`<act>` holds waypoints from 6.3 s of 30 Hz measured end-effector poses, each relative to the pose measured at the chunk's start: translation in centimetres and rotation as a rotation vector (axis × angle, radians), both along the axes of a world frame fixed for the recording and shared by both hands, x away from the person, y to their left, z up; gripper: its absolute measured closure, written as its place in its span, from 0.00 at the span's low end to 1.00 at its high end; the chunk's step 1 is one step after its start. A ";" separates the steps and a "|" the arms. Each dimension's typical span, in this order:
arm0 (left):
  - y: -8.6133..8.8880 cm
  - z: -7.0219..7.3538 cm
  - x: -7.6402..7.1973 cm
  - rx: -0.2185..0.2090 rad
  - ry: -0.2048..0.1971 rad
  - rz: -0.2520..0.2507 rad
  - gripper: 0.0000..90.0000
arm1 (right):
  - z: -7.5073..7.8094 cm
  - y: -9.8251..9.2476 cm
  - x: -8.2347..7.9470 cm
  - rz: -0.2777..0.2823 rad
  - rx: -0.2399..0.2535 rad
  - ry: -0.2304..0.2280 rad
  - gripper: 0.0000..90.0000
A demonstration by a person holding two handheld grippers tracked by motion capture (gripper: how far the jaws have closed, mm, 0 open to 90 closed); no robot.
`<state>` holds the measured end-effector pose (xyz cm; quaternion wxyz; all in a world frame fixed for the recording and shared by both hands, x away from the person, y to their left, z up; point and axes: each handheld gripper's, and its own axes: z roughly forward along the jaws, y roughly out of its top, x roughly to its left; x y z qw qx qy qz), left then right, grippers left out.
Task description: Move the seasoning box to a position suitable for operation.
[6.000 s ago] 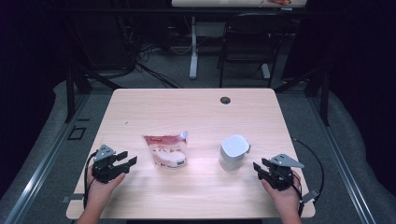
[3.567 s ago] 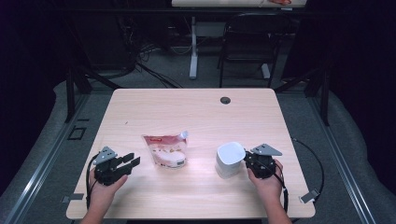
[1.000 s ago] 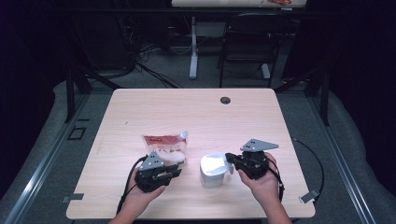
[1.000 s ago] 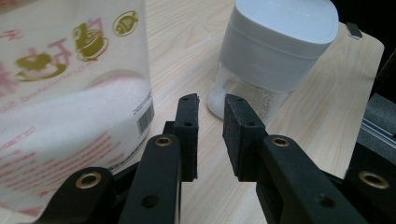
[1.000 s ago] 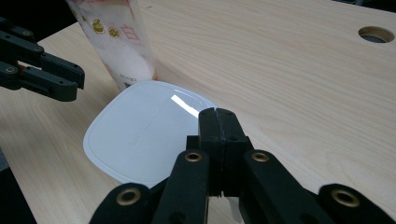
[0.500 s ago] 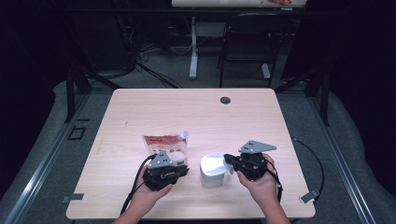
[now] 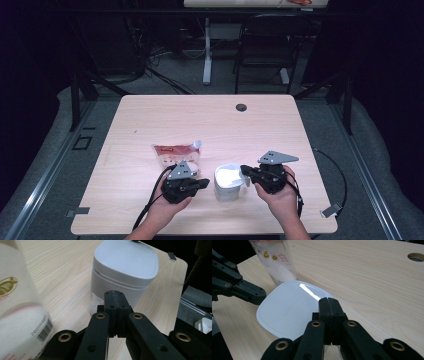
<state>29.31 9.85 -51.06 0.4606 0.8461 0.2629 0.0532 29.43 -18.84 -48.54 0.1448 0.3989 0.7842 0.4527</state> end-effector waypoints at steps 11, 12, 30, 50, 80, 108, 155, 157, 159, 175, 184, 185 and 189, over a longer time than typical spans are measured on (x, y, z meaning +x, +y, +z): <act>-1.2 -0.3 0.2 0.015 0.010 -0.025 1.00 | 0.0 0.0 0.0 -0.001 0.001 -0.002 1.00; -1.2 -0.3 0.2 0.018 0.006 -0.028 1.00 | 0.0 0.0 0.0 -0.001 0.002 -0.002 1.00; -1.4 0.2 0.3 0.008 0.000 -0.034 1.00 | -0.1 -0.2 -0.1 -0.006 0.015 0.000 1.00; -2.2 1.9 0.5 -0.011 -0.037 -0.041 1.00 | 0.1 -1.1 -2.9 -0.001 -0.004 -0.059 0.82; -2.9 3.1 0.8 0.001 -0.068 -0.057 1.00 | -1.4 1.0 -4.2 0.011 -0.142 -0.113 0.55; 2.8 1.5 0.3 0.024 -0.049 0.043 0.92 | -1.0 -0.4 -4.7 -0.035 -0.064 -0.140 0.66; 14.6 -0.7 -0.7 -0.001 -0.032 0.310 0.82 | -5.9 -0.2 -1.4 -0.151 -0.117 -0.065 0.73; 15.0 -0.7 -0.7 -0.004 -0.033 0.321 0.82 | -5.9 -0.1 -1.3 -0.145 -0.126 -0.070 0.75; 15.4 -0.7 -0.7 -0.008 -0.030 0.332 0.82 | -6.0 0.0 -1.2 -0.137 -0.123 -0.068 0.77; 16.8 -1.3 -0.1 -0.015 0.001 0.376 0.81 | -5.8 -0.2 -0.6 -0.119 -0.104 -0.075 0.90; 17.0 -1.5 0.1 -0.019 0.009 0.393 0.81 | -5.8 0.1 -0.3 -0.119 -0.126 -0.085 0.91; 17.0 -1.5 0.1 -0.019 0.009 0.393 0.81 | -5.8 0.1 -0.3 -0.119 -0.126 -0.085 0.91; 17.1 -1.5 0.2 -0.016 0.009 0.390 0.80 | -5.7 0.2 -0.2 -0.108 -0.162 -0.106 0.92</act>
